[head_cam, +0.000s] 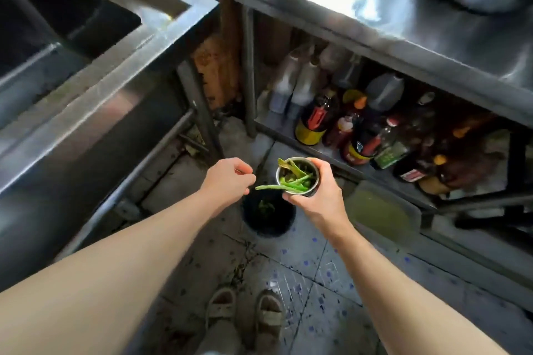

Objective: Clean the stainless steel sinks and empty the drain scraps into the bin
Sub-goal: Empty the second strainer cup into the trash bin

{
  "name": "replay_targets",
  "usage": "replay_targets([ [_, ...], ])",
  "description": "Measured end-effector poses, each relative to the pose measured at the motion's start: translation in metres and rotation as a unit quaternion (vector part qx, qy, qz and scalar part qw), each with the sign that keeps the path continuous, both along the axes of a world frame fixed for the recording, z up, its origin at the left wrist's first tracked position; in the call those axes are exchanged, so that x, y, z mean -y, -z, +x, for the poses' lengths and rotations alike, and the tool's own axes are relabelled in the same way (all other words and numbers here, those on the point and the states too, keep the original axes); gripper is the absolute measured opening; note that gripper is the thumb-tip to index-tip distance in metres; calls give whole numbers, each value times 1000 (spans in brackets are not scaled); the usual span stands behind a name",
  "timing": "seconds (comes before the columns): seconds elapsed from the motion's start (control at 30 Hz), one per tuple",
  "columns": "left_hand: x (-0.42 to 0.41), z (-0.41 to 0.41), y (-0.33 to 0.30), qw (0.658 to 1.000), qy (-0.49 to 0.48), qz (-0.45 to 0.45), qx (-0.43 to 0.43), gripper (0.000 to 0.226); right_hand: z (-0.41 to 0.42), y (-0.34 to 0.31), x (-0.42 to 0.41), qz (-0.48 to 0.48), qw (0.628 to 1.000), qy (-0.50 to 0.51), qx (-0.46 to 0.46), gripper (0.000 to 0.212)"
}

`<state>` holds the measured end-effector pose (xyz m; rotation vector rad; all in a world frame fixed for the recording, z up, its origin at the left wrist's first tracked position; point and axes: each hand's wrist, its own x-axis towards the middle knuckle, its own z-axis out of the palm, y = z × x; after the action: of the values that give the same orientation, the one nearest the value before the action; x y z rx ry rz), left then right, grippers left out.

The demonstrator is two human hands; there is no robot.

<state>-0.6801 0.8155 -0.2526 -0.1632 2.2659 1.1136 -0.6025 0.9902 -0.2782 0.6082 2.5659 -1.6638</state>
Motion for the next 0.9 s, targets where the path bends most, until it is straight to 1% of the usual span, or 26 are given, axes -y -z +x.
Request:
replay_targets([
  [0.17,-4,-5,101,996,51,-68,-11,23,-2,105,0,-9,999,37,31,72],
  [0.23,-7,-5,141,996,50,-68,2,22,-2,147,1,-10,999,41,34,74],
  [0.3,-9,-6,184,998,26,-57,5,21,-2,190,0,-9,999,41,27,74],
  [0.4,-8,-7,238,994,58,-89,-25,23,-4,241,-1,-4,999,39,35,74],
  [0.53,-5,-12,306,991,71,-113,-6,28,-14,301,-2,15,997,22,76,74],
  [0.67,-5,-18,358,985,86,-149,-23,37,-26,343,-3,105,989,-24,98,69],
  [0.77,-5,-18,386,982,85,-167,-24,46,-32,369,-1,189,973,-75,111,73],
  [0.9,-7,-16,412,983,67,-166,-45,37,-38,388,-1,286,935,-147,149,77],
])
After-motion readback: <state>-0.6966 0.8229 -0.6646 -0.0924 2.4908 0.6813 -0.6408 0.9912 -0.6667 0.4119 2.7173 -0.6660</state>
